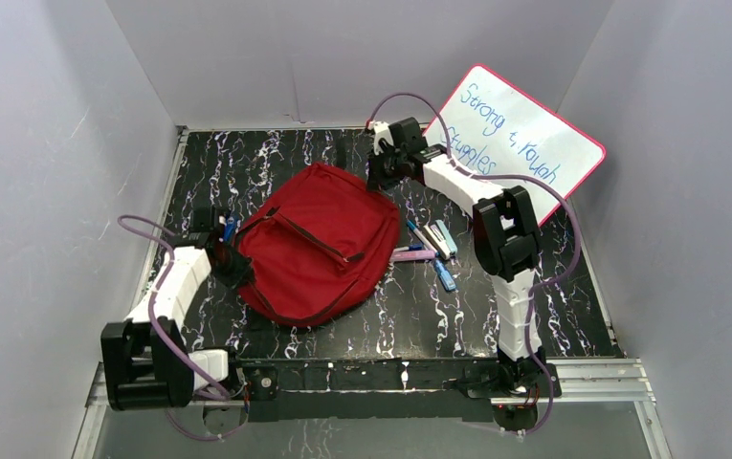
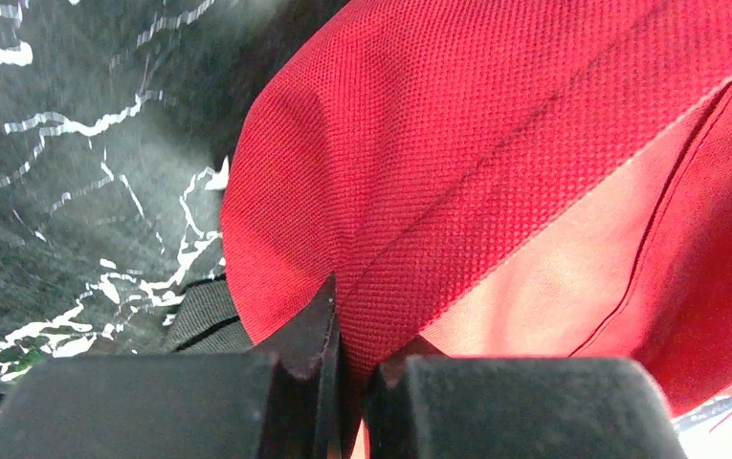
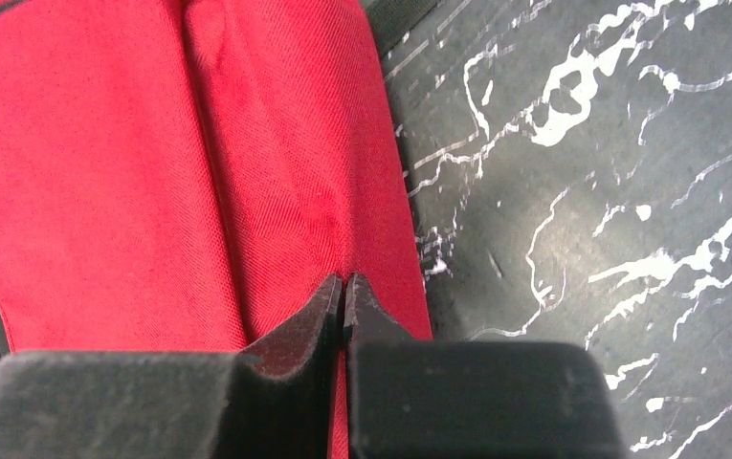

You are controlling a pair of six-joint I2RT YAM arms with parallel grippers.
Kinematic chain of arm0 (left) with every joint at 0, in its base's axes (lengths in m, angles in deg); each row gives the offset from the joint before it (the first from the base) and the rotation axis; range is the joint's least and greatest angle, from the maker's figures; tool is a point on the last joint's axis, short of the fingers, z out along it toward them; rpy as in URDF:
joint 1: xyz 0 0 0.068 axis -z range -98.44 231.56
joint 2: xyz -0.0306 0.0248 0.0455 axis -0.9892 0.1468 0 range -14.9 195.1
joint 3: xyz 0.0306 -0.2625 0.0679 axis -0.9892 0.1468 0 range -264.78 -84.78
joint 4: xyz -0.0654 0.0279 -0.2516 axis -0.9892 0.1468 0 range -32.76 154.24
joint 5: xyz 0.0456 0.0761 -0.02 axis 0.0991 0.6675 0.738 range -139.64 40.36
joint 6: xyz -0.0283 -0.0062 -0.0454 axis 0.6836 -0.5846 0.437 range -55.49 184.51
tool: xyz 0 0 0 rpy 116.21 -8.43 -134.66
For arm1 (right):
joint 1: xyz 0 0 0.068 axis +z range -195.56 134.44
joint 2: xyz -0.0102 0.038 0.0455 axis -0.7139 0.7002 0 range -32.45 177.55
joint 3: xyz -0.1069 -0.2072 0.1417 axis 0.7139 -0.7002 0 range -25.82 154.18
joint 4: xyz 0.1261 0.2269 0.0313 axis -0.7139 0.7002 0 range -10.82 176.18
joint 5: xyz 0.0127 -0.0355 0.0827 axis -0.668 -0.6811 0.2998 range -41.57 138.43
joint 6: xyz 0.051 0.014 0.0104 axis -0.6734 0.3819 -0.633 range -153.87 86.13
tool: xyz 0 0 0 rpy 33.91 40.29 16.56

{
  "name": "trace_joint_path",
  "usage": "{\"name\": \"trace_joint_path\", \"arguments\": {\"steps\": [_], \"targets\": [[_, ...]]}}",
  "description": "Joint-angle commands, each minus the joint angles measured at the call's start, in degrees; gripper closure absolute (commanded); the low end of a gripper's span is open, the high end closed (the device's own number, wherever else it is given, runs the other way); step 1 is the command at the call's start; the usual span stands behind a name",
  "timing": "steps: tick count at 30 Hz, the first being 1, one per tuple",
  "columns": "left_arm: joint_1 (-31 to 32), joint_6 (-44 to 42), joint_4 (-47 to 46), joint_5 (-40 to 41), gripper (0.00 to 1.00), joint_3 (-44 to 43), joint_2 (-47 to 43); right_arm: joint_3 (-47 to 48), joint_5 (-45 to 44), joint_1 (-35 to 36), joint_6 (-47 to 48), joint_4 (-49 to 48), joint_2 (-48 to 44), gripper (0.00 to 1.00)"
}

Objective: Pack the student bag
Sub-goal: Adjust the student bag at the center of the board.

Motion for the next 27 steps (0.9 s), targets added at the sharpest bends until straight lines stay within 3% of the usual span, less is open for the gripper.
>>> {"name": "trace_joint_path", "arguments": {"steps": [1,4,9,14,27], "targets": [[0.0,-2.26,-3.35,4.66,1.0,-8.26,5.84,-5.6,0.63,-0.26,-1.4,-2.61,-6.29,0.92],[-0.08,-3.83,-5.04,7.22,1.0,-13.16,11.2,-11.43,-1.52,-0.27,-3.13,-4.96,-10.37,1.0],[-0.08,-8.32,-6.6,8.37,1.0,-22.63,21.82,-20.81,-3.12,-0.23,-8.07,-8.13,-17.35,1.0],[-0.06,-11.52,-6.65,9.38,1.0,-25.95,28.38,-29.35,-7.35,-0.31,-12.66,-12.15,-25.12,1.0],[-0.21,-21.4,-12.64,6.55,1.0,-37.68,40.83,-36.19,-7.52,-0.26,-11.09,-13.58,-33.21,0.98]]}}
